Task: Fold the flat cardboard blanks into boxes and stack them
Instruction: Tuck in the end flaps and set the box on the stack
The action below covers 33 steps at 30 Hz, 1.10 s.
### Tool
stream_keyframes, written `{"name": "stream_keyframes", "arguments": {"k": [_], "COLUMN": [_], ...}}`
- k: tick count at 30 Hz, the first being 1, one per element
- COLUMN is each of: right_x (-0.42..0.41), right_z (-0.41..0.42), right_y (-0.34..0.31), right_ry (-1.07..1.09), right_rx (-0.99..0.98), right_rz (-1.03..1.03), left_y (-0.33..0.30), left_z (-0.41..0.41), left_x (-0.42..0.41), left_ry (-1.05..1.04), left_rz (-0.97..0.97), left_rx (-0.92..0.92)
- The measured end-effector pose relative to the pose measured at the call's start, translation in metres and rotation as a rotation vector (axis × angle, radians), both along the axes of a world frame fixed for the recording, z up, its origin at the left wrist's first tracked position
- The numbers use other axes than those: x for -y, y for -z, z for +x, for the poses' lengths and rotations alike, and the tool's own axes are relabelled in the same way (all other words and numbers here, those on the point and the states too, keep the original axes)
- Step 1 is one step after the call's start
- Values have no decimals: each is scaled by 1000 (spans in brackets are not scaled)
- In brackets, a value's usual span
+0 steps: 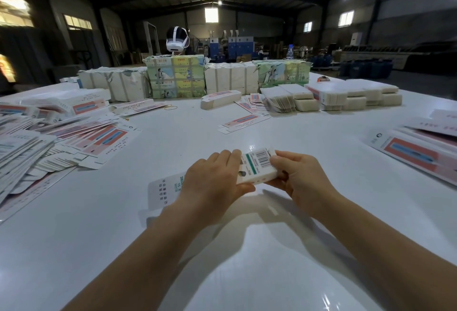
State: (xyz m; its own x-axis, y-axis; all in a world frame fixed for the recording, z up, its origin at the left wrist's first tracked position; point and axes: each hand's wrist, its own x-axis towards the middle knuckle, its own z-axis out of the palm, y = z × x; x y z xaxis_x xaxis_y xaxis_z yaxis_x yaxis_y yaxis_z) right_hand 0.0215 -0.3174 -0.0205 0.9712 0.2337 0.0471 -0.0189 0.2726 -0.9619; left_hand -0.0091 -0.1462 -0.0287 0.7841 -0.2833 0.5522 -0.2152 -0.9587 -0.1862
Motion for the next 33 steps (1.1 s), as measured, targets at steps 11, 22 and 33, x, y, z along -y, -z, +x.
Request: {"name": "stream_keyframes", "arguments": {"k": [11,22,33], "right_x": [5,0,-1], "right_z": [9,5,-4], "right_y": [2,9,5], "right_ry": [-56,224,358], "right_rx": [-254,-77,238], "right_rz": [29,-174,-287], "left_y": [-5,-1,0], "left_z": [-6,-5,-3], "left_x": [3,10,13], "left_ry": [-7,-58,-98], "left_rz": [142,86,36], "left_rx": [124,156,197]}}
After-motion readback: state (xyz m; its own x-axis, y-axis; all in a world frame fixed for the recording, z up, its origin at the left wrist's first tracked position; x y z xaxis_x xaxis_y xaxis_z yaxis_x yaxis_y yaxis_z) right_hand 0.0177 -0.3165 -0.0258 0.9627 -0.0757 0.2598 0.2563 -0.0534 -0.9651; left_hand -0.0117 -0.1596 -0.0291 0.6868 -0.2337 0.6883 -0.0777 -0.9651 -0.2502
